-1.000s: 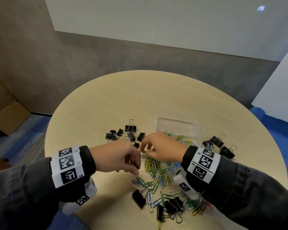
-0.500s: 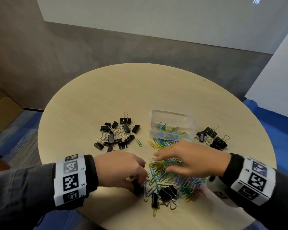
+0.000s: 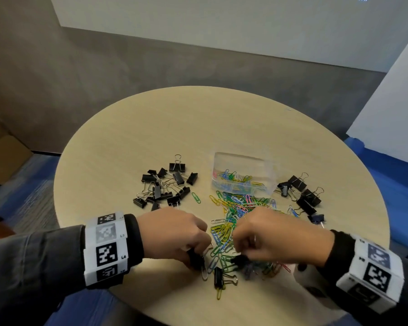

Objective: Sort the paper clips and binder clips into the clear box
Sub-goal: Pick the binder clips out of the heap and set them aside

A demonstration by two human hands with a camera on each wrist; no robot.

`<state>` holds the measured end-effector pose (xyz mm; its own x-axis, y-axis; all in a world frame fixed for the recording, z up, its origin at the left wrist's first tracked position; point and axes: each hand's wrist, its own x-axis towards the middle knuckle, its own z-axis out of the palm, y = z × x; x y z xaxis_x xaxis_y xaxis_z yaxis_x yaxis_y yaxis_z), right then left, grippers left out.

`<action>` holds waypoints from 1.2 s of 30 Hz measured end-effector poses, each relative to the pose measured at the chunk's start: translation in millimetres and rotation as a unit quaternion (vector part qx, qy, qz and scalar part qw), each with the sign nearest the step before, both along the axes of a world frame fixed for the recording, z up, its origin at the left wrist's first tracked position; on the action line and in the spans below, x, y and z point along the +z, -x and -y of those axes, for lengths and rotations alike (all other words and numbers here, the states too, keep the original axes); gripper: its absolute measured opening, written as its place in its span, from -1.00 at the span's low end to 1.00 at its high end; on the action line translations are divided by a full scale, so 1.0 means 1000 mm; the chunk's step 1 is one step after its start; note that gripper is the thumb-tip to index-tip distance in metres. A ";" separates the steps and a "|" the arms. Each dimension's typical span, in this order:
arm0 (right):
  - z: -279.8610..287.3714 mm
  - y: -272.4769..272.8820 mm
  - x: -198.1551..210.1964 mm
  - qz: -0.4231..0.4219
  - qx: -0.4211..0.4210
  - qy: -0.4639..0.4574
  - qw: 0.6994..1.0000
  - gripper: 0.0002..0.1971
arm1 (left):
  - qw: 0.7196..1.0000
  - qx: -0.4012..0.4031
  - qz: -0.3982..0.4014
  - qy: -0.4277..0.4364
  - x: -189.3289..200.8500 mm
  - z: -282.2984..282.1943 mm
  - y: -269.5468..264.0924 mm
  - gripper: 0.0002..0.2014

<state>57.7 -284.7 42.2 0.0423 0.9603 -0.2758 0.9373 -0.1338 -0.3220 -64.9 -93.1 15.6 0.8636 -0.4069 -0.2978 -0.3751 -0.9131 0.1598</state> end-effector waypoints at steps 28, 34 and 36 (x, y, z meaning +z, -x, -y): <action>-0.101 -0.019 -0.009 -0.053 -0.167 -0.065 0.982 -0.66 | 0.969 0.233 0.013 -0.081 0.015 -0.083 -0.018 -0.58; -0.065 -0.013 -0.018 0.044 -0.010 0.184 0.982 -0.27 | 0.970 0.197 0.024 0.138 0.025 -0.059 -0.010 -0.69; -0.048 -0.012 -0.021 0.036 0.010 0.184 0.982 -0.24 | 0.966 0.179 -0.061 0.178 0.024 -0.047 -0.006 -0.75</action>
<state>69.5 -237.0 21.0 0.0563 0.7968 -0.6016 0.9596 -0.2096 -0.1879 -58.8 -46.3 39.1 0.9353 -0.1843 -0.3021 -0.0044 -0.8596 0.5110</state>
